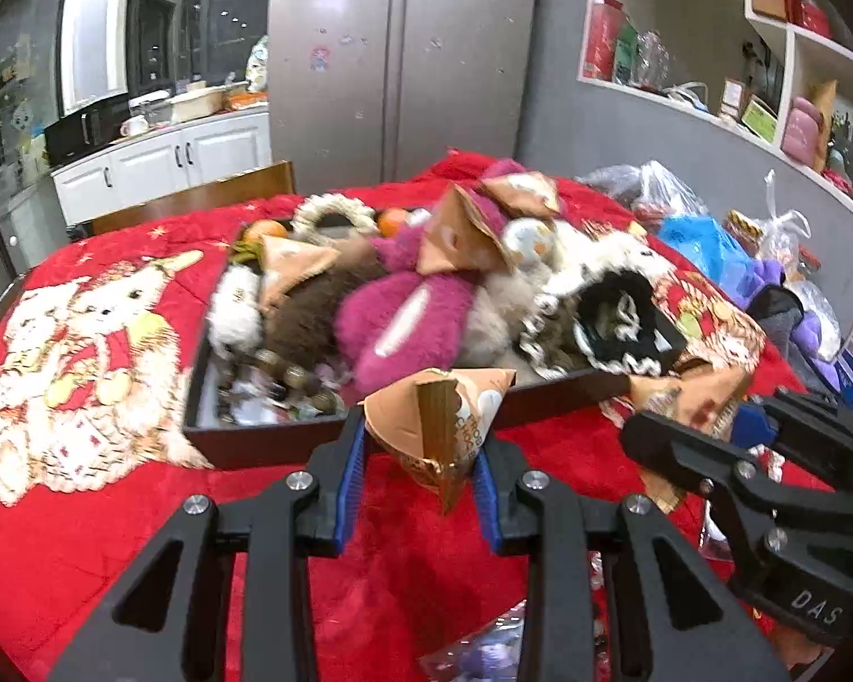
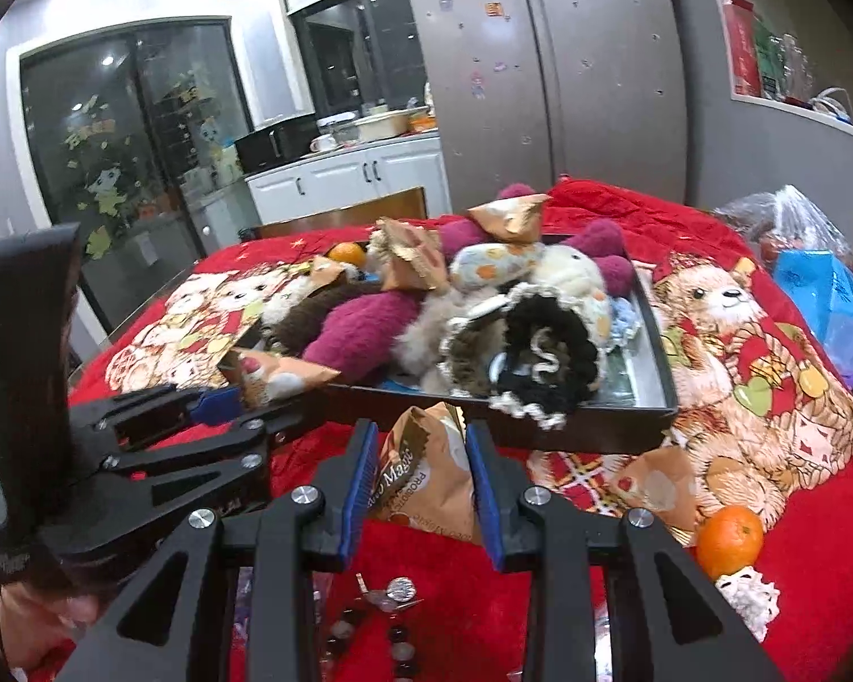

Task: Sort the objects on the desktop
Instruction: 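Lift the packet with left tool while right tool lifts its packet toward the tray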

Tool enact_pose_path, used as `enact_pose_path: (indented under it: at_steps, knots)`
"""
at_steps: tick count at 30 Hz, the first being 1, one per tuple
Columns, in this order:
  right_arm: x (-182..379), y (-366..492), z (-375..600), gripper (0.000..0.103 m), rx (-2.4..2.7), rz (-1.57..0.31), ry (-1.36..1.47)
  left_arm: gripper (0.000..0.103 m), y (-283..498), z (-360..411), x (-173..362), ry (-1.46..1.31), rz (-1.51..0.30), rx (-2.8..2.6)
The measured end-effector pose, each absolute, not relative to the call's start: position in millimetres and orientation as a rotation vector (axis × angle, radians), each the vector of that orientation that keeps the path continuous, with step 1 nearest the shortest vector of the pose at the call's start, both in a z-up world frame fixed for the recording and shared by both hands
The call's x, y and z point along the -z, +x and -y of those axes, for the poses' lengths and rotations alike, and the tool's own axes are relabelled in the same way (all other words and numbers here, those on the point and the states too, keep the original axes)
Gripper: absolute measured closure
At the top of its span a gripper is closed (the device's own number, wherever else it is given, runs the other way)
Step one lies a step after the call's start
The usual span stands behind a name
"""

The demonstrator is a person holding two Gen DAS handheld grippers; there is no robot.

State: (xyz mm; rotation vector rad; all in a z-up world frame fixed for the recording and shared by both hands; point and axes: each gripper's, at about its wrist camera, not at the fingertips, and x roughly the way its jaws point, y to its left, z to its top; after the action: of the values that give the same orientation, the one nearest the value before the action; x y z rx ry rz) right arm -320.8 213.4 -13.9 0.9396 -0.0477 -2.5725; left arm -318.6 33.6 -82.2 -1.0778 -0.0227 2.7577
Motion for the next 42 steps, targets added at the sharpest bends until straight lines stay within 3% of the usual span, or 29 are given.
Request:
enact_pose_path:
  at_steps: [14,25,34,37,42]
  knots:
    - [-17,-313,-178,0.070,2.529,0.055,0.868,0.069,-313,10,23,-1.003,0.106,-2.849]
    - [-81,-373,-162,0.070,2.616,-0.006,0.844,0.069,-387,22,-26,-0.985,0.123,-2.908]
    - [-83,-455,-157,0.070,2.614,0.143,0.909,0.069,-436,24,-8,-1.006,0.168,-2.896]
    - [-72,-467,-159,0.070,2.603,0.167,0.903,0.069,-443,23,3,-1.005,0.067,-2.910]
    - [-59,-482,-151,0.070,2.617,0.070,0.942,0.069,-456,29,24,-1.076,0.083,-2.892]
